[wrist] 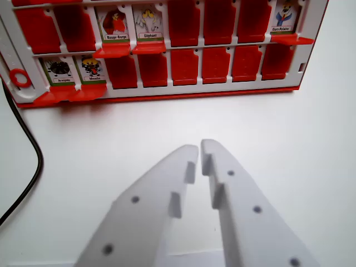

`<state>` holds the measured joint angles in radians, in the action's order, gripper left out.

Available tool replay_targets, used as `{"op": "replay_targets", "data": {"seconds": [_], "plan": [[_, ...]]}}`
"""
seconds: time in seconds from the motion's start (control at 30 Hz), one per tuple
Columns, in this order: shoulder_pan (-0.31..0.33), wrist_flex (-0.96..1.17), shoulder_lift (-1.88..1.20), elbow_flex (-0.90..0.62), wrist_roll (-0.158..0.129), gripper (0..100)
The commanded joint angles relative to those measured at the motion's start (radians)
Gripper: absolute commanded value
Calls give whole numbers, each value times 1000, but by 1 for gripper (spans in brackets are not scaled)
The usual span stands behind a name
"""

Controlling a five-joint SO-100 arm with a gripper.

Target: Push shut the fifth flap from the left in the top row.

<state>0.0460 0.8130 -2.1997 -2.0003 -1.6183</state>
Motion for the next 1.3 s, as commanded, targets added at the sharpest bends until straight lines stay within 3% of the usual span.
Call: {"op": "replay_targets", "data": {"seconds": [0.0, 0.5, 1.27], "plan": [[-2, -63, 78, 75, 9, 0], [8, -112, 563, 483, 28, 0], [-15, -109, 842, 718, 34, 0]]}}
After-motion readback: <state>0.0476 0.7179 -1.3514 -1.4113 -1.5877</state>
